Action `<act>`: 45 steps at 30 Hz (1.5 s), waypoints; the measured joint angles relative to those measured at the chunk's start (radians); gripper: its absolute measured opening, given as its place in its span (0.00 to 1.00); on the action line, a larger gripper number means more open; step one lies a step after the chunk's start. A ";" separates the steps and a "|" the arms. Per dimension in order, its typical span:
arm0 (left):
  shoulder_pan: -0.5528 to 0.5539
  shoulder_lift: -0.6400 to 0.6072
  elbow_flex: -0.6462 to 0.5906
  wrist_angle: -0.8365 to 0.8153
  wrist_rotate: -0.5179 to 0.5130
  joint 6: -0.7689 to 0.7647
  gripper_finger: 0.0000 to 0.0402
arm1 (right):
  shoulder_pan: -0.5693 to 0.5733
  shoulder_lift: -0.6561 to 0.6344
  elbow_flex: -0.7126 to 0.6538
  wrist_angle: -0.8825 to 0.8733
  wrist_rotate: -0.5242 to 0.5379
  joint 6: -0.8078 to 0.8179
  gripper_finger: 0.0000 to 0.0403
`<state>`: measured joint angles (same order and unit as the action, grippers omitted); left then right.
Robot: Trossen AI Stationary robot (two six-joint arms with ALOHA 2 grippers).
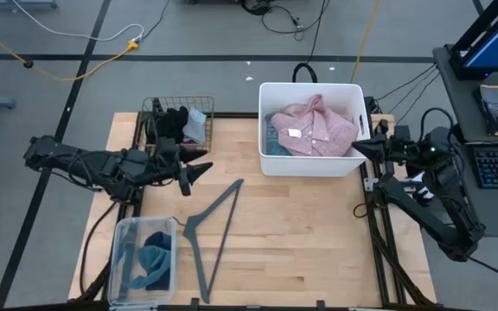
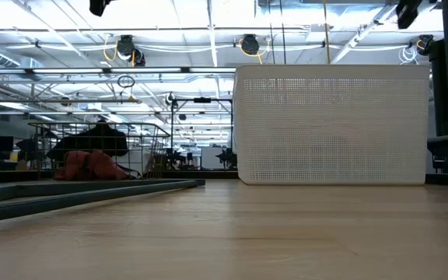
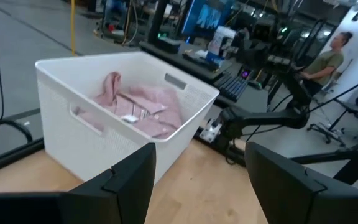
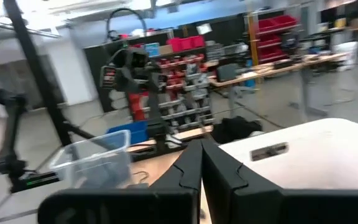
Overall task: Pick & Place Cloths
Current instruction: Return to Home Position
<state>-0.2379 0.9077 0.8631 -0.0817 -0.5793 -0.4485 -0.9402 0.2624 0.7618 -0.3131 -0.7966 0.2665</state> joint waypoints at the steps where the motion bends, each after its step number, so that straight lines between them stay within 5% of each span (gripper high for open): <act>1: 0.000 0.000 0.000 0.010 0.000 0.005 0.62 | 0.002 0.007 -0.017 0.036 -0.022 0.019 0.00; 8: 0.000 0.000 0.000 0.017 0.000 -0.006 0.62 | 0.099 0.012 -0.172 0.319 -0.038 0.131 0.00; 14: 0.001 0.000 0.000 0.033 -0.037 -0.005 0.62 | 0.258 0.027 -0.257 0.521 0.049 0.198 0.00; 31: -0.039 0.001 0.000 -0.015 -0.053 0.019 0.62 | 0.736 0.108 -0.257 0.405 0.365 0.046 0.00; 45: -0.121 -0.121 -0.127 -0.071 -0.086 -0.018 0.62 | 0.813 0.007 -0.257 0.239 0.460 -0.022 0.00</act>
<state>-0.3592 0.7866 0.7359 -0.1529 -0.6656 -0.4670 -0.1276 0.2694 0.5053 -0.0737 -0.3367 0.2447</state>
